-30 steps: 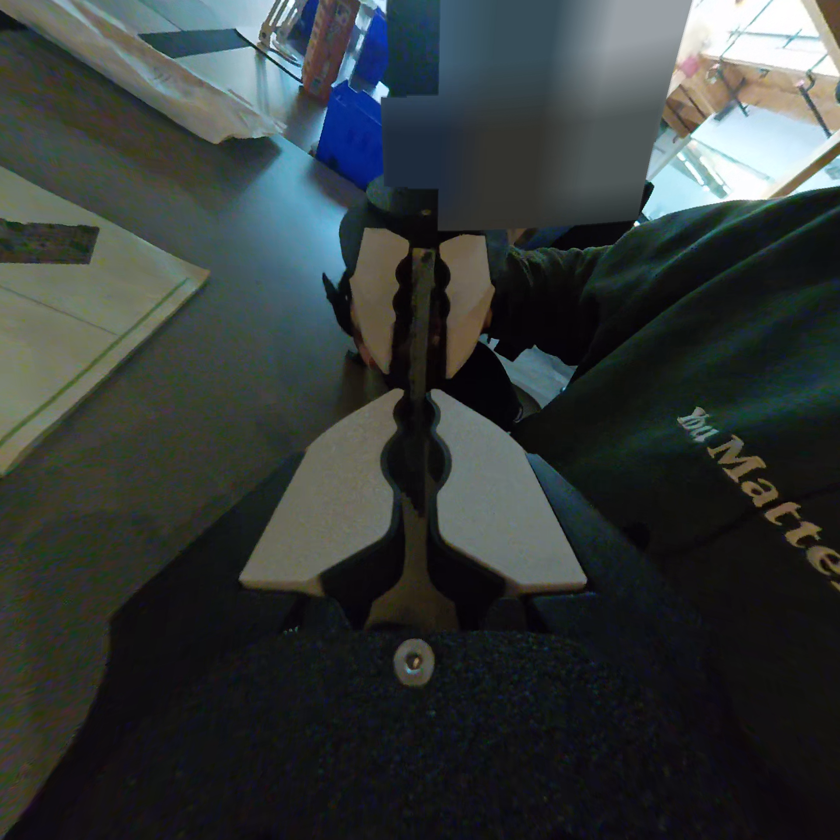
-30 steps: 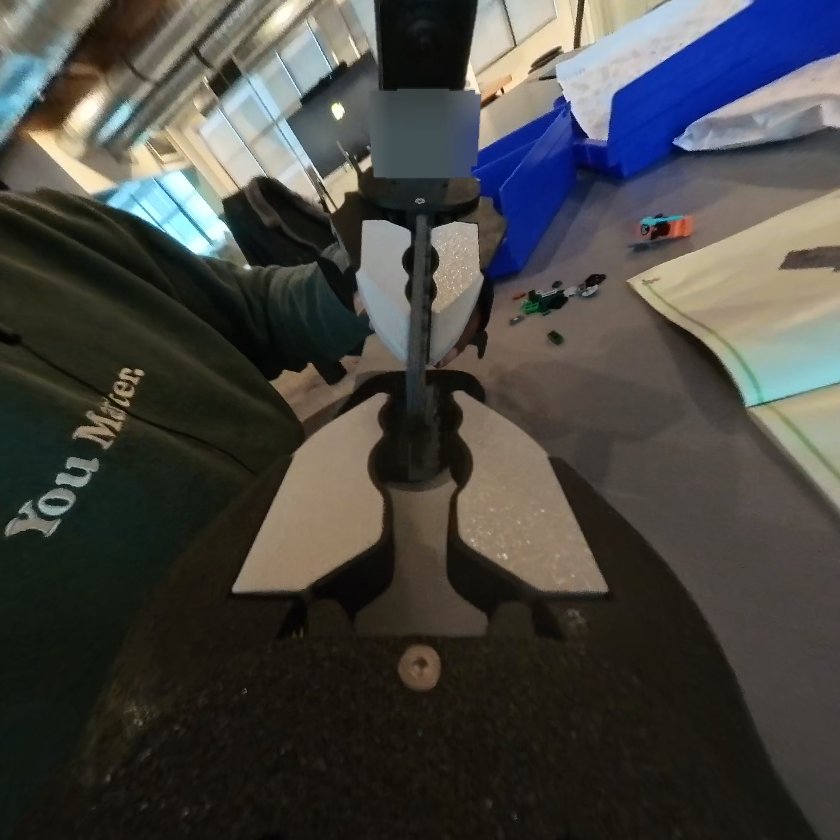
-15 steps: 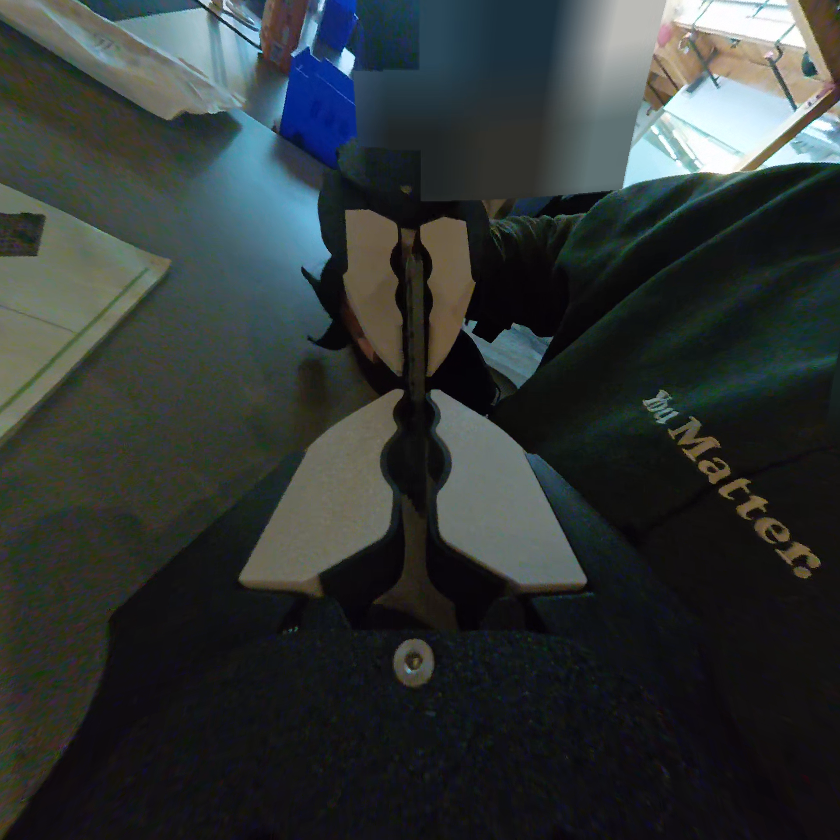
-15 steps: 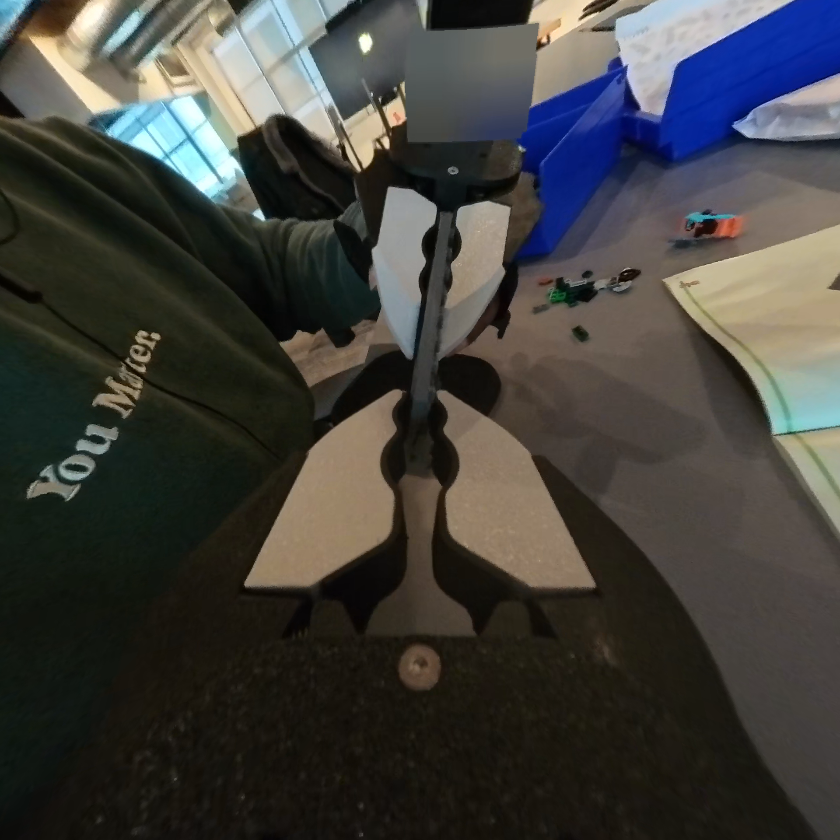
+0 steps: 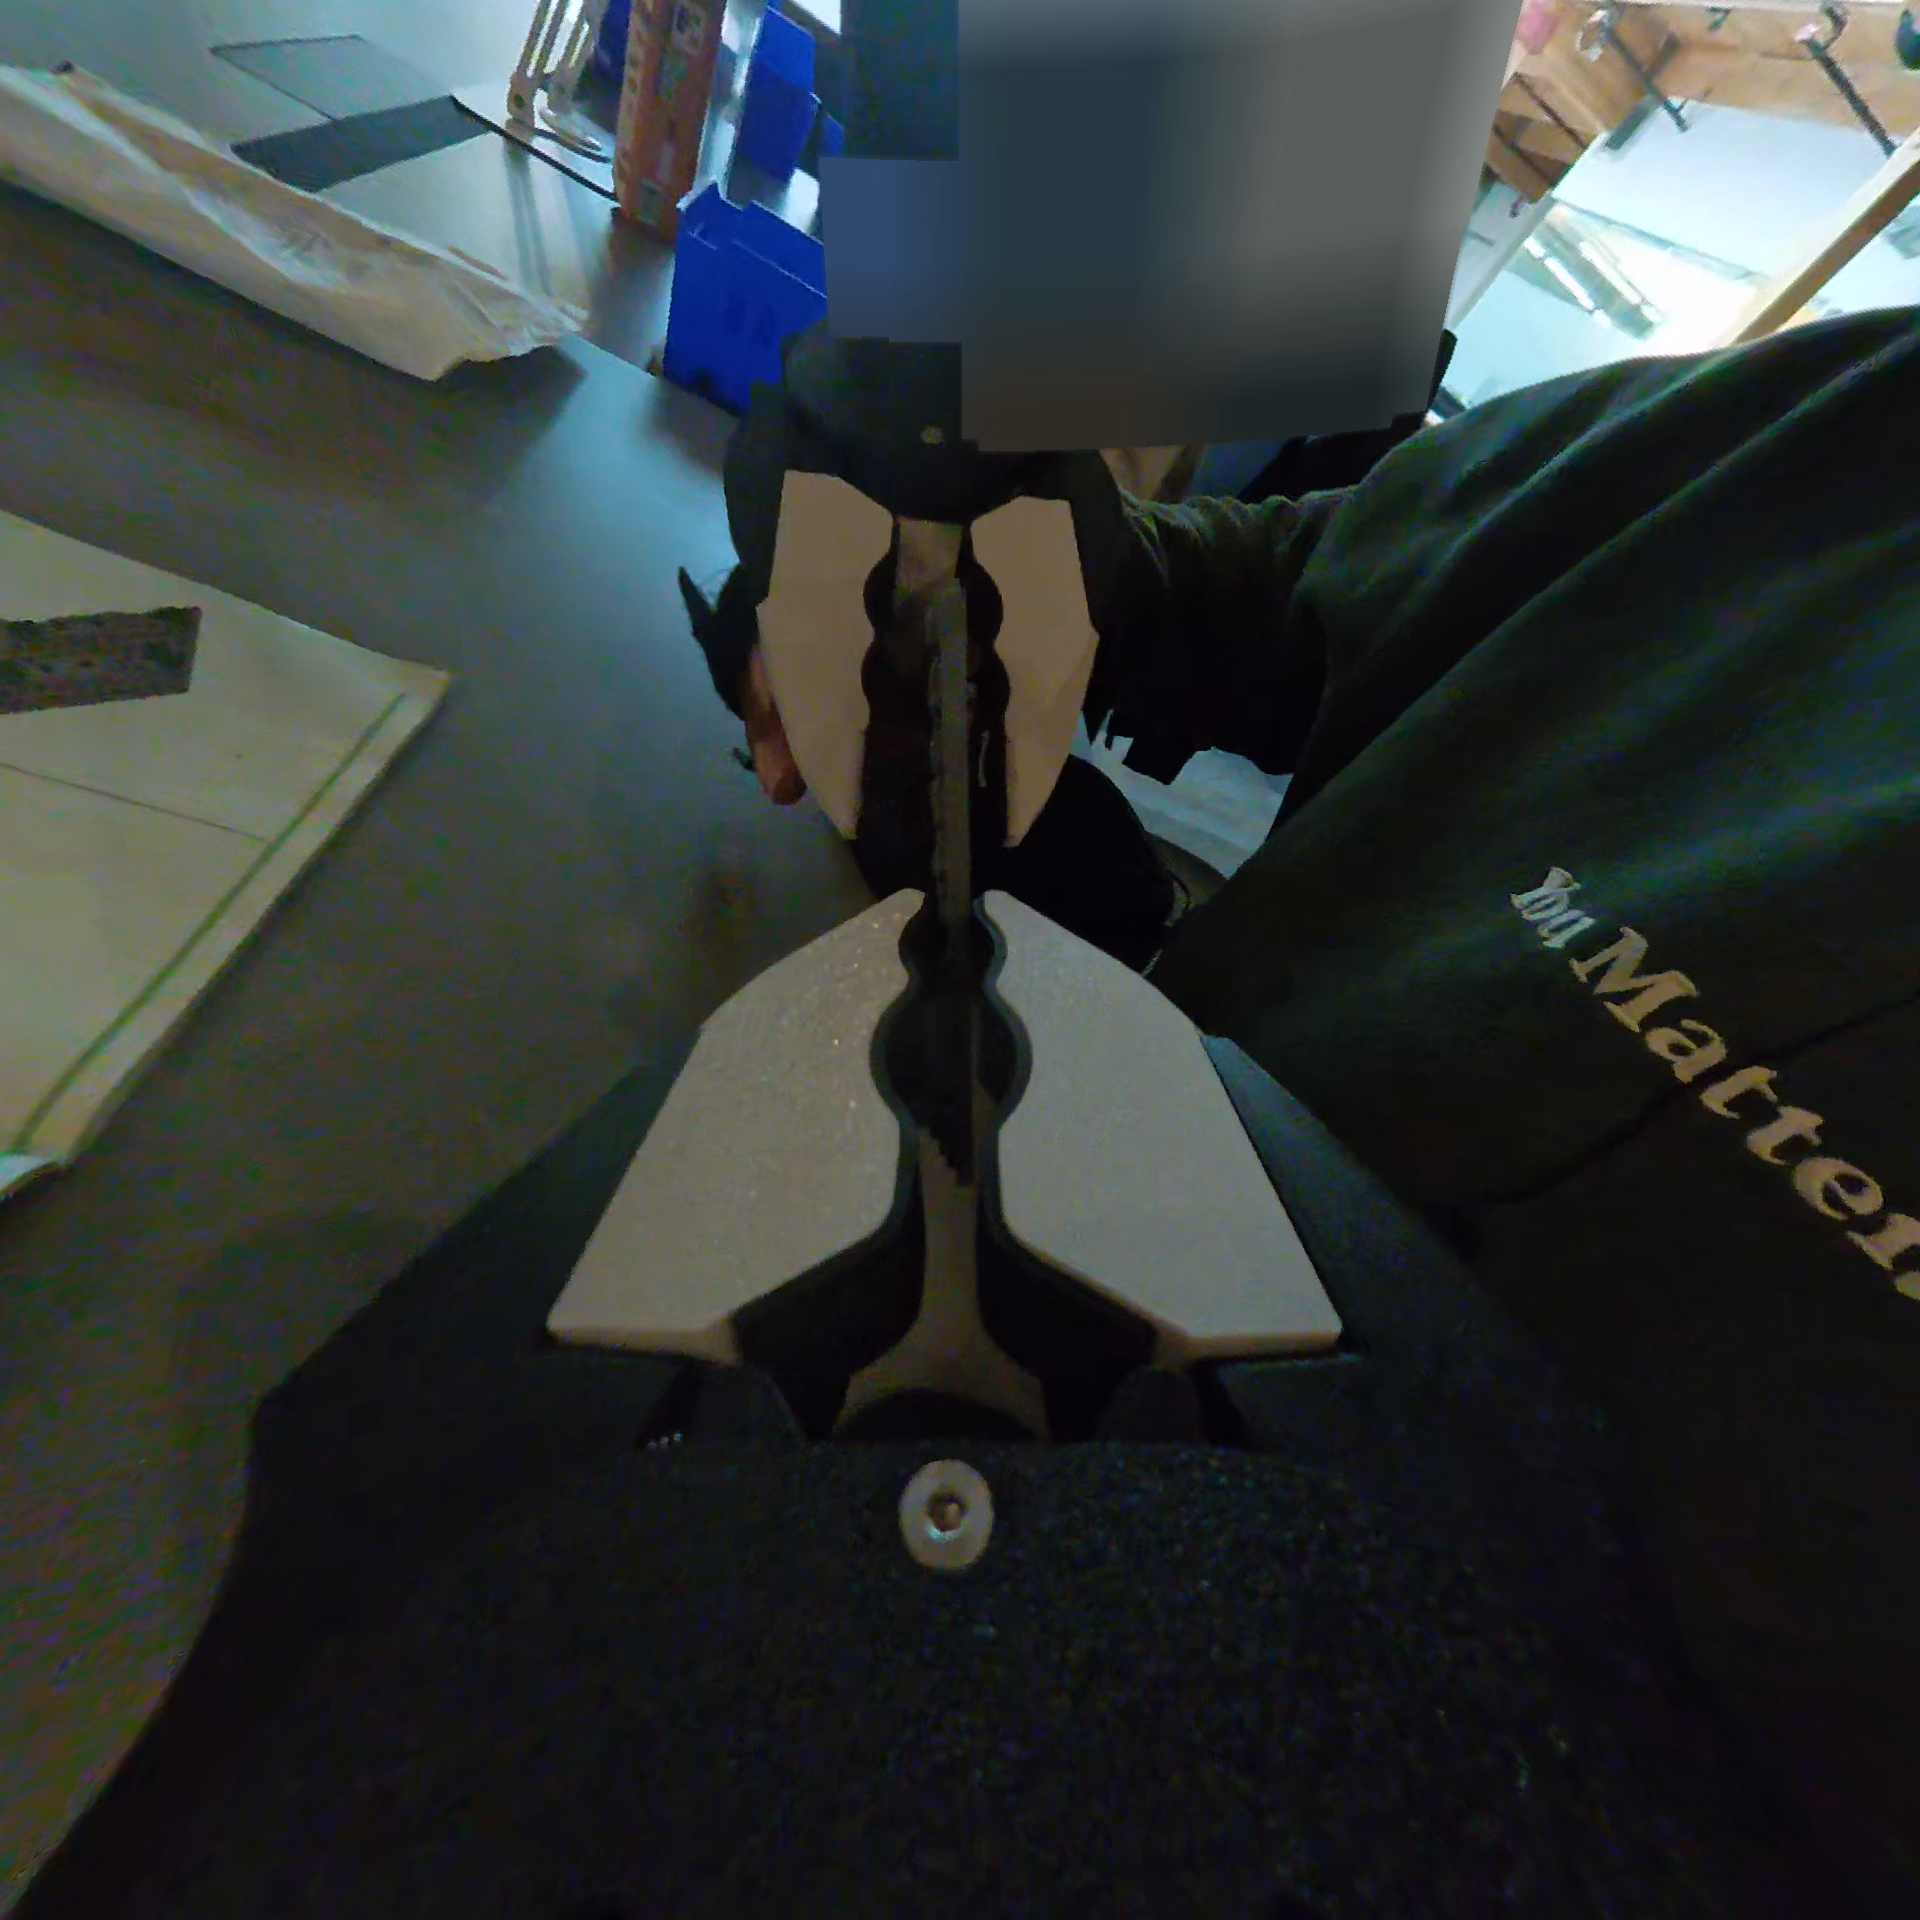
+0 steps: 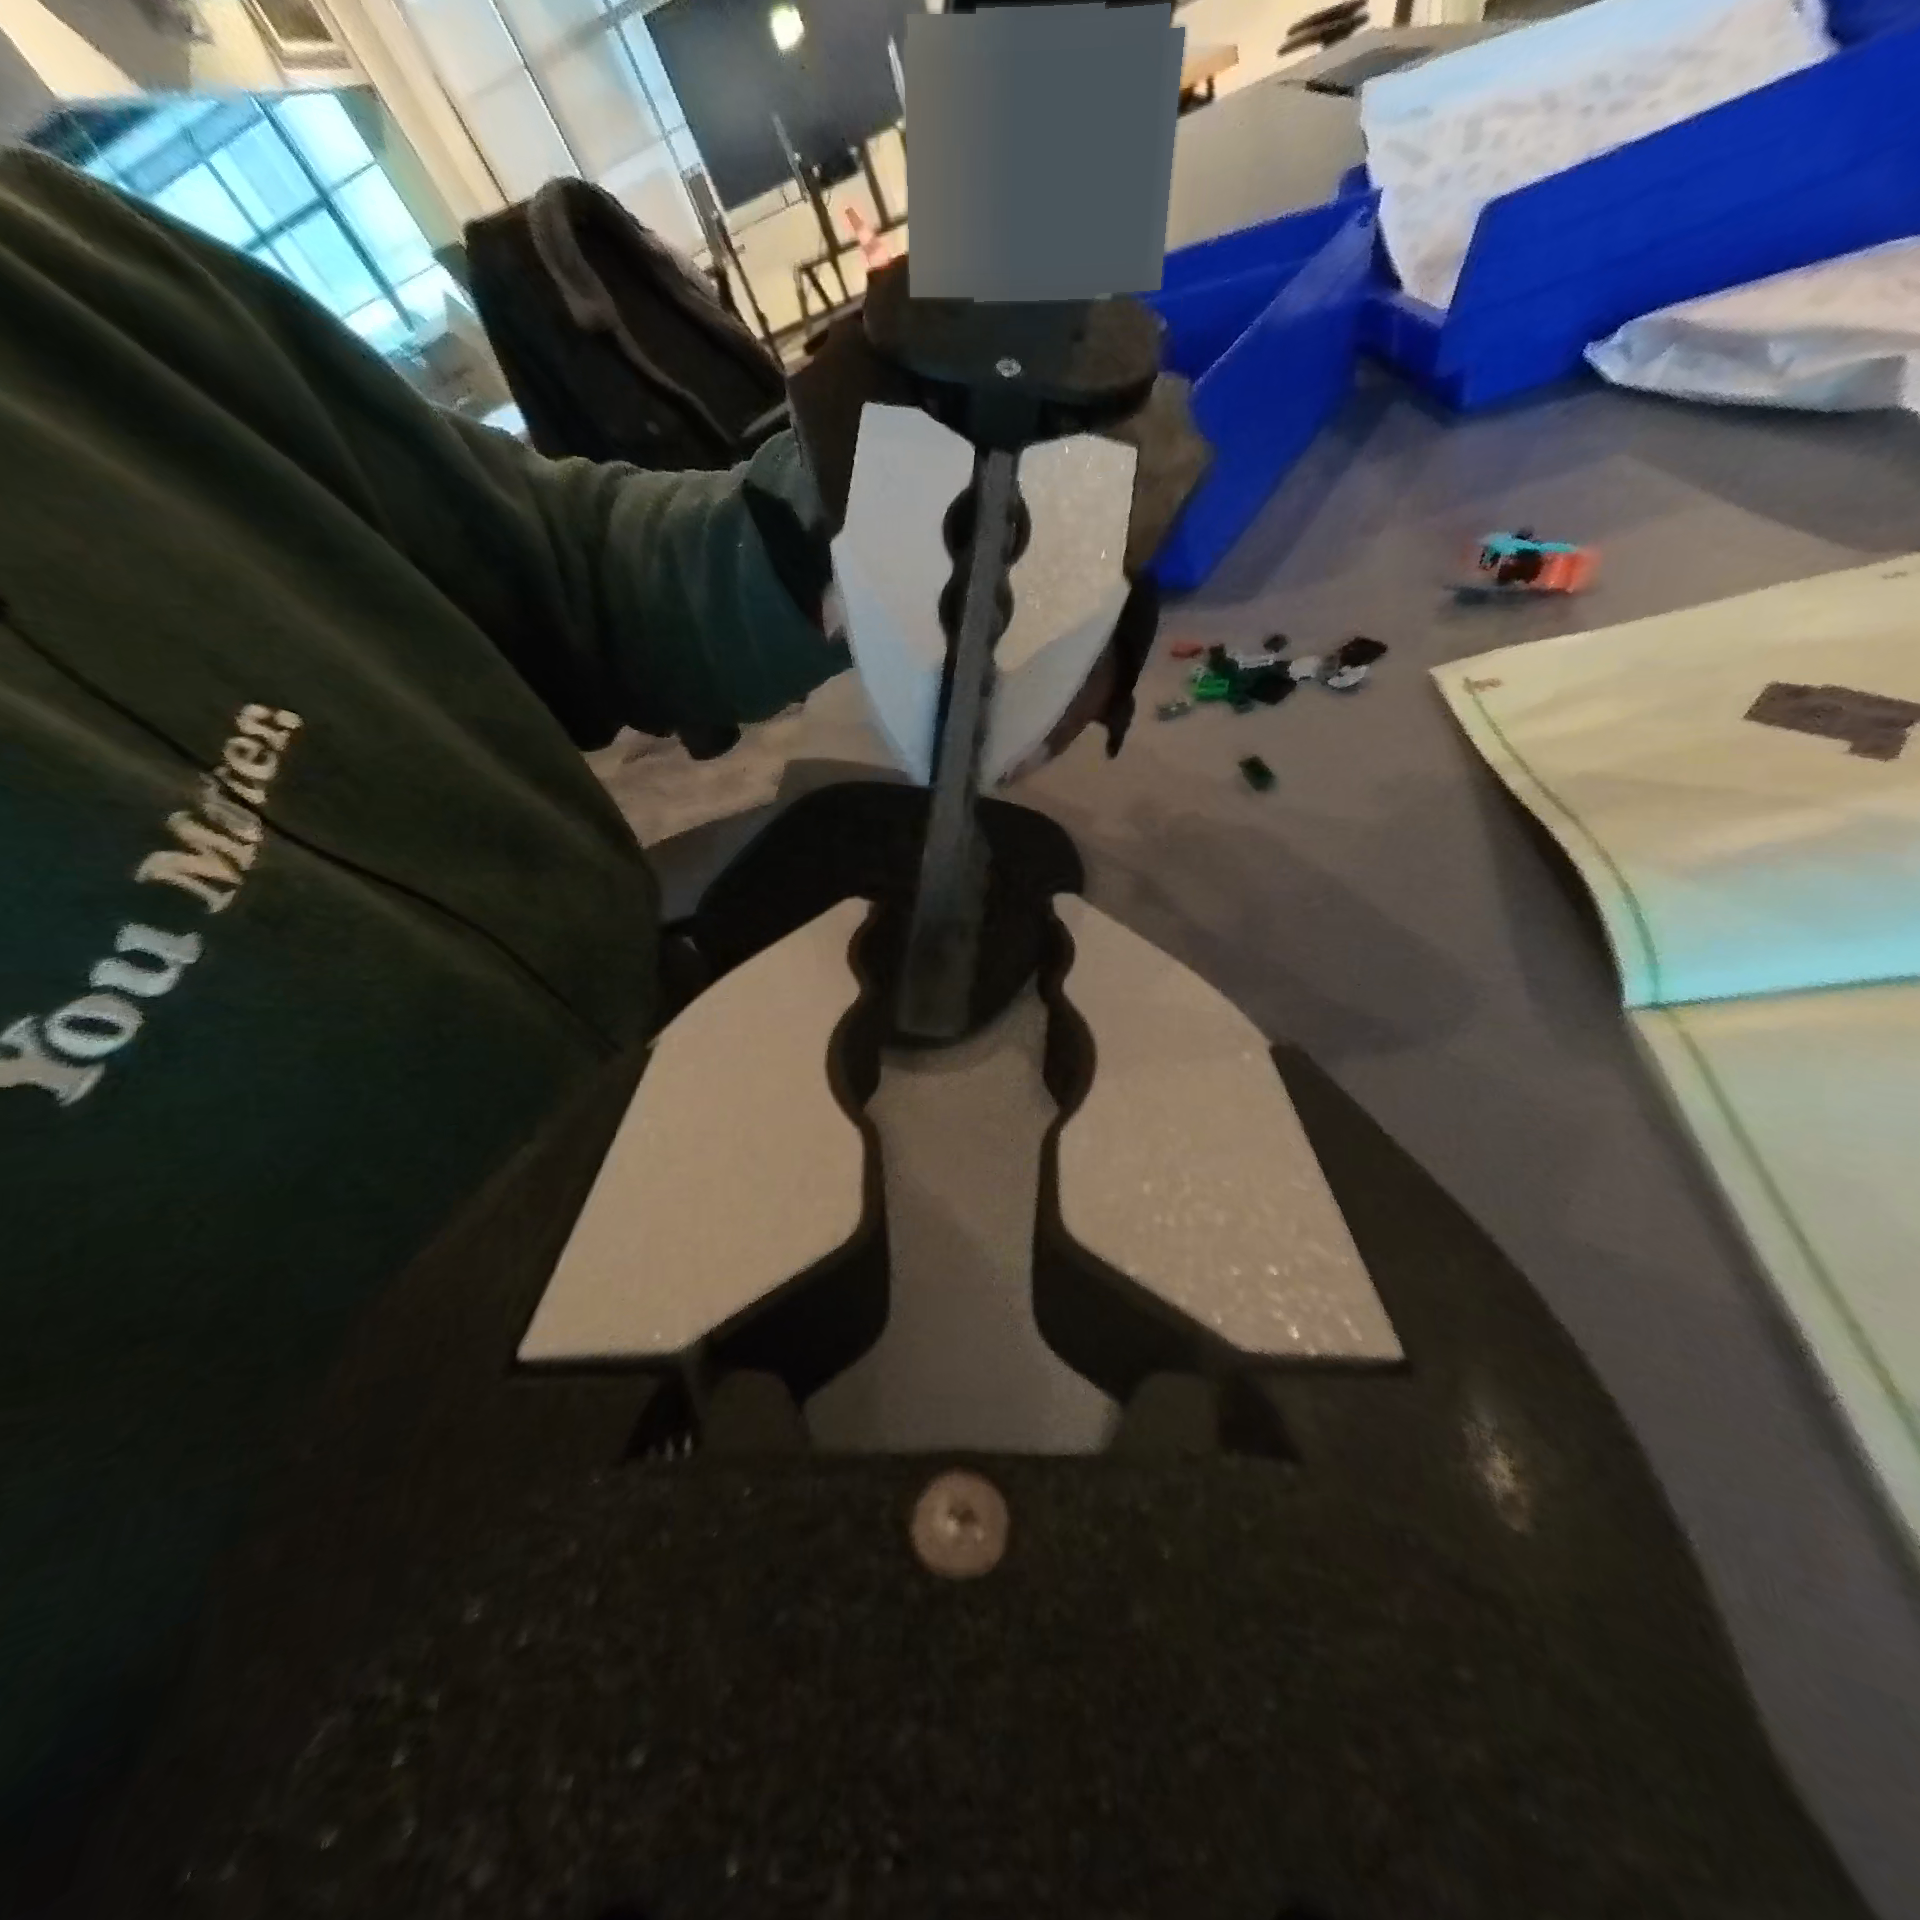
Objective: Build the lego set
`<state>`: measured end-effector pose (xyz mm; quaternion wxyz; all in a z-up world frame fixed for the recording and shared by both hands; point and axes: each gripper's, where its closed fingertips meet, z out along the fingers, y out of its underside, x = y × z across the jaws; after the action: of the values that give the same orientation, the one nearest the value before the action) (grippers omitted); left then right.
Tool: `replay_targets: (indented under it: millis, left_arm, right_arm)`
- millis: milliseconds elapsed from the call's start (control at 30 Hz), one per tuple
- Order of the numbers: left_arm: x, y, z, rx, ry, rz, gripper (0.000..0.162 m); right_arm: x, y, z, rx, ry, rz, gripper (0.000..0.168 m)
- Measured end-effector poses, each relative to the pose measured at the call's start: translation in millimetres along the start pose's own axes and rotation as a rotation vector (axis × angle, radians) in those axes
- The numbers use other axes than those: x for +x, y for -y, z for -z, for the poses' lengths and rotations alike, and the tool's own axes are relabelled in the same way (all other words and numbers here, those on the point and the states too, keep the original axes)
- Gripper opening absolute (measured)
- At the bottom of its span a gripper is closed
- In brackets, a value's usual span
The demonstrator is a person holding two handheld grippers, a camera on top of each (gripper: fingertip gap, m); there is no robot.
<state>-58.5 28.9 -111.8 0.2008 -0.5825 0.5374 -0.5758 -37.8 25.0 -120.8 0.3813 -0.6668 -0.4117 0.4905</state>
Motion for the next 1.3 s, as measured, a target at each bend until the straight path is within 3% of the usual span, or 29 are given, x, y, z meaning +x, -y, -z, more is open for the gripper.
replay_targets:
  millis: [167,300,600,733,833,1033,1300]
  left_arm:
    - [1,-1,-4,-0.020,-0.008,-0.017,0.005]
    - [4,0,-7,-0.031,-0.012,-0.036,0.005]
    - [-1,-2,-9,-0.071,0.060,-0.105,0.005]
    - [-6,-7,-10,-0.097,0.129,-0.164,0.019]
    - [-7,-5,-11,-0.079,0.142,-0.174,0.007]
    - [-7,-7,-15,-0.105,0.143,-0.186,0.006]
    - [-3,-2,-18,-0.120,0.188,-0.335,0.006]
  right_arm:
    - [-5,-4,-1,-0.021,-0.012,0.009,0.026]
    - [-8,-3,-3,-0.032,-0.005,0.026,0.010]
    - [-1,-9,-3,-0.005,-0.032,-0.077,0.008]
    - [2,-14,-3,-0.007,-0.069,-0.073,0.008]
    - [3,-19,-4,-0.034,-0.102,-0.039,0.008]
    - [3,-19,-1,-0.045,-0.131,0.001,0.008]
    - [-2,-15,3,-0.062,-0.174,0.134,0.008]
